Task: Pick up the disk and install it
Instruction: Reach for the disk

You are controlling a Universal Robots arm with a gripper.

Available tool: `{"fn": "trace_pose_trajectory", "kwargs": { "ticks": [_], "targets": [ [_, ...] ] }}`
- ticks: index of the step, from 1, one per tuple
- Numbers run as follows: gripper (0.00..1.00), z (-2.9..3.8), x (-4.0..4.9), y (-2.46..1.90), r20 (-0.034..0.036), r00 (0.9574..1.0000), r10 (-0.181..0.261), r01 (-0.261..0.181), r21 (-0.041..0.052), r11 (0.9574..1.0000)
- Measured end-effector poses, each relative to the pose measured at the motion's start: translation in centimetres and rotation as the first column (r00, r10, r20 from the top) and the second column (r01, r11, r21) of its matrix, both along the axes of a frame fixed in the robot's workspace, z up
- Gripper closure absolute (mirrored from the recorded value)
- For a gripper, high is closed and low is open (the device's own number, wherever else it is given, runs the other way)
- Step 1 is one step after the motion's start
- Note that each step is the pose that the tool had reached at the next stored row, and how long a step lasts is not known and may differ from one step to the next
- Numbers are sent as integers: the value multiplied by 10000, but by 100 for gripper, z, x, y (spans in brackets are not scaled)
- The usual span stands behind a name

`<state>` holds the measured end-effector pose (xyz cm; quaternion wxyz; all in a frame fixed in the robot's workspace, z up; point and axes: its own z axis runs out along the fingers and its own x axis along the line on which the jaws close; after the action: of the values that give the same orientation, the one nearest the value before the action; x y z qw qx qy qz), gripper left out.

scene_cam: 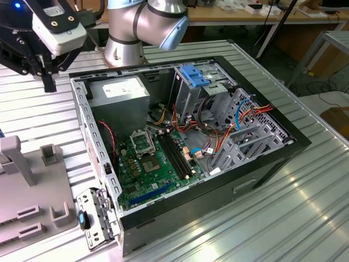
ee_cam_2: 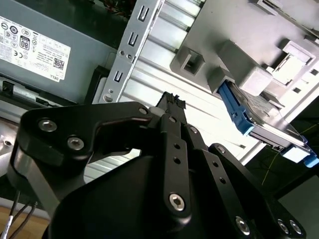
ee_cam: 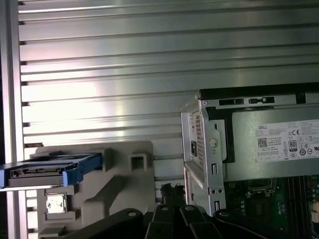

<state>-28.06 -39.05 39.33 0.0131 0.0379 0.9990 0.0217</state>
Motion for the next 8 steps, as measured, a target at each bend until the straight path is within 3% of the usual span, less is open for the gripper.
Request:
{"fn": "trace_pose_trajectory", "kwargs": {
  "ticks": [3, 5, 8],
  "targets": [
    [89, 0, -89, 49, 0, 10000, 2, -2, 0, 10000],
    [89, 0, -201, 119, 0, 10000, 2, -2, 0, 10000],
    [89, 0, -298, 181, -1, 10000, 1, -1, 0, 10000]
  ]
}}
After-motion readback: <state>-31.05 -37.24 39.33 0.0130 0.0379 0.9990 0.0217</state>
